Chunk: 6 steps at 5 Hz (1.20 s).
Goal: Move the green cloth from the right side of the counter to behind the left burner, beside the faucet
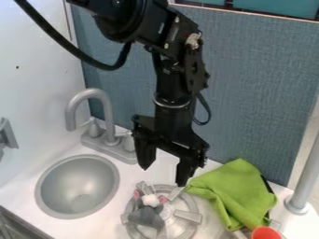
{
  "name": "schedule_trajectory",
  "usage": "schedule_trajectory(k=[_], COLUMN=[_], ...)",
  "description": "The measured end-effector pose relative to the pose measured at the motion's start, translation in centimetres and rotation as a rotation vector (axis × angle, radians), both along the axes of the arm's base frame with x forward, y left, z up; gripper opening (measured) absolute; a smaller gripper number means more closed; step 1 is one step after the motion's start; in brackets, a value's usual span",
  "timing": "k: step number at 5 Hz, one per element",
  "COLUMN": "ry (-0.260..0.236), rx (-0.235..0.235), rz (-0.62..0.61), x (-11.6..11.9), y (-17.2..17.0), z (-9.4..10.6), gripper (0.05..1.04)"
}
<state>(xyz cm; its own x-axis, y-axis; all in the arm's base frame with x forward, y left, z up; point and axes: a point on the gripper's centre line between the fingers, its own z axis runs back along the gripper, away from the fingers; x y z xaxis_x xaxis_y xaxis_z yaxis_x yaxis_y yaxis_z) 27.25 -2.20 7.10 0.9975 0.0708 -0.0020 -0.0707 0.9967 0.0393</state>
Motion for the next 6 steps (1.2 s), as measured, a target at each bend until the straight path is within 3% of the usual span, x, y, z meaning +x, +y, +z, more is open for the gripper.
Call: schedule_trajectory(k=[2, 3, 4, 6], ry=[0.033, -0.014, -0.017, -0.034], rx=[0.021, -0.008, -0.044, -0.063], rz=[0.001, -0.054, -0.136, -0.179], x=[0.4, 2.6, 4.4, 8.2], y=[0.2, -0.5, -1.2, -2.6], z=[-1.7, -1.9, -3.3, -6.2], gripper=[1.0, 1.0, 1.0, 1.0])
